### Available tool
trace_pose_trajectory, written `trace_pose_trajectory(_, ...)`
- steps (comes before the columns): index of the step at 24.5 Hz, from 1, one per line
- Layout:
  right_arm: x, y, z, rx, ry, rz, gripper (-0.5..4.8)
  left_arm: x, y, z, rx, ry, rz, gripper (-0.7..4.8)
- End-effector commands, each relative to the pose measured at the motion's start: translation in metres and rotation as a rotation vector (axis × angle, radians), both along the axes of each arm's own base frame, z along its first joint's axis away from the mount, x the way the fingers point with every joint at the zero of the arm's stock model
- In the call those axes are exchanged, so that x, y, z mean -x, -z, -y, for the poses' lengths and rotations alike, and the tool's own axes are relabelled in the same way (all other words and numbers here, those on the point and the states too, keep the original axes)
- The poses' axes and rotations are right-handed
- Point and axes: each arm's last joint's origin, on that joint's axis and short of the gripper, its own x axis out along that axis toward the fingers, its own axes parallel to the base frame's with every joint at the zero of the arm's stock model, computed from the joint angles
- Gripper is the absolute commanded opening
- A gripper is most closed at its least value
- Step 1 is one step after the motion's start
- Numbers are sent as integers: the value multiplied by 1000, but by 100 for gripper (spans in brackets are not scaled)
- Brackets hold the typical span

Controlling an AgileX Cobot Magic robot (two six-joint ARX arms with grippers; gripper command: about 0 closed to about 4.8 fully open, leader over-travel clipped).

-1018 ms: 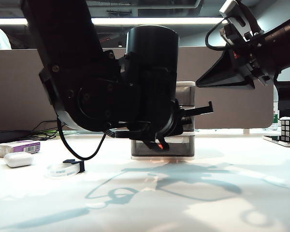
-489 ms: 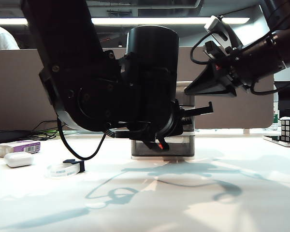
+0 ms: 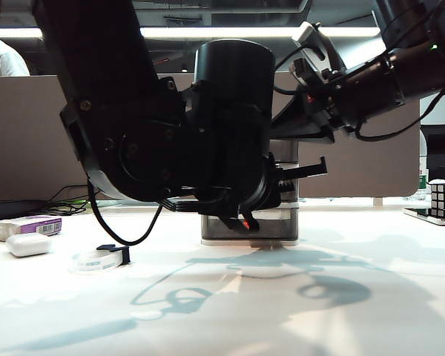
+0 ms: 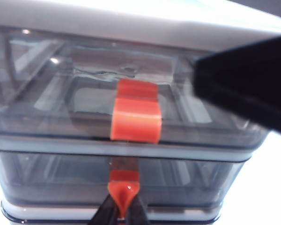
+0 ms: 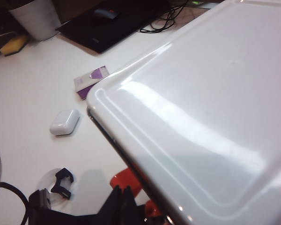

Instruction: Open the second layer of the drawer on the table, pick up the transparent tape on the table and put it in, and finally close the drawer.

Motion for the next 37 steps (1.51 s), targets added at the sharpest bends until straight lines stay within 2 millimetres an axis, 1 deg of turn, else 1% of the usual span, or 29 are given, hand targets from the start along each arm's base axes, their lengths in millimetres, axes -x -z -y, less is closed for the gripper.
trace_pose_trajectory(1, -2, -1, -5, -4, -16, 16, -5, 2, 0, 1, -11, 5, -6, -6)
trace_pose_trajectory(7, -6, 2, -7, -3, -13, 17, -5, 6, 1, 5, -23, 16, -13, -6)
trace_pose_trajectory(12, -9, 0, -7, 1, 9, 31, -5, 9, 4, 6, -49, 7, -29, -6)
trace_pose_trajectory(13, -10, -1, -7, -1, 9, 35, -5, 11, 5, 5, -59, -14, -31, -6)
trace_pose_trajectory(20, -13, -5, -8, -1, 10, 35, -5, 17, 17, -5, -55, -17, -64, -6)
trace_pose_trajectory(23, -13, -4, -7, 11, 9, 34, -5, 25, 23, -17, -2, -20, -63, -6)
trace_pose_trajectory(31, -17, 1, -8, 25, 26, 26, -5, 36, 11, -29, 71, -6, -56, -6)
trace_pose_trajectory(37, -20, 0, -9, 24, 29, 32, -5, 45, 8, -26, 61, 28, -65, -6)
